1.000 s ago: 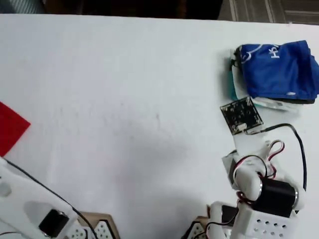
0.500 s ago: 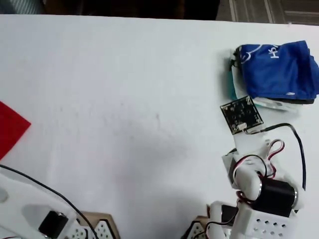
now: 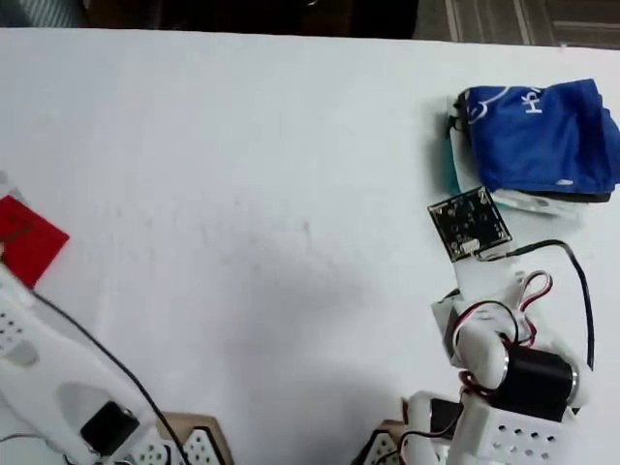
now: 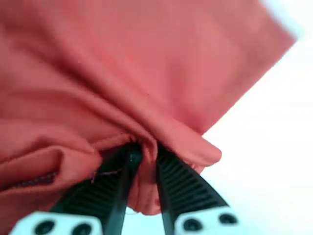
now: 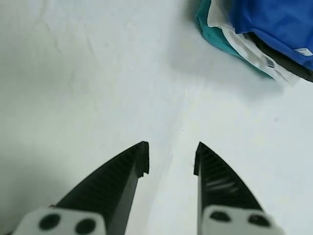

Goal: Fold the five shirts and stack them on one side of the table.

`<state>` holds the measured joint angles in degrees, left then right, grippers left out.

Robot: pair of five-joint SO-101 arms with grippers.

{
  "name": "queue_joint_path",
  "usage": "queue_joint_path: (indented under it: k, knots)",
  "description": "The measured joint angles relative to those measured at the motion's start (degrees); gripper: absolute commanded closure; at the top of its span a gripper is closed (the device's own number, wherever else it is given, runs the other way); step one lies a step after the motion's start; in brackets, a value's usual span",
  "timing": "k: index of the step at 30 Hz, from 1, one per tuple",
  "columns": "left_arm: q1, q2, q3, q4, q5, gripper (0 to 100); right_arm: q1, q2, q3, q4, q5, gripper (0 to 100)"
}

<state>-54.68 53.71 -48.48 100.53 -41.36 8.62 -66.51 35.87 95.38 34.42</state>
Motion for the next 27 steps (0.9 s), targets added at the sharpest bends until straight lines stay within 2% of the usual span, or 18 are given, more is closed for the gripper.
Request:
queue_joint_path:
  k: [4,8,15,20,22,24,27]
  knots:
    - [6.4,-3.3,1.9,0.5,4.5,97,0.0,0.0,5.2,-4.0,0.0,83.9]
    - [14.6,-13.1,11.3,0.7,8.4,97,0.0,0.0,11.2,-8.6,0.0,83.9]
    - [34.7,-40.9,35.7,0.7,14.9,97,0.0,0.0,13.5,-12.2,0.0,83.9]
    - [50.2,-62.8,46.2,0.7,19.3,97,0.0,0.0,13.5,-12.4,0.0,83.9]
    - [55.2,-69.2,50.2,0.8,20.7,93,0.0,0.0,13.5,-12.4,0.0,83.9]
    - [58.9,-73.1,54.0,0.8,22.3,84,0.0,0.0,13.5,-12.4,0.0,83.9]
    - [61.1,-75.3,56.8,0.8,23.8,73,0.0,0.0,13.5,-12.4,0.0,83.9]
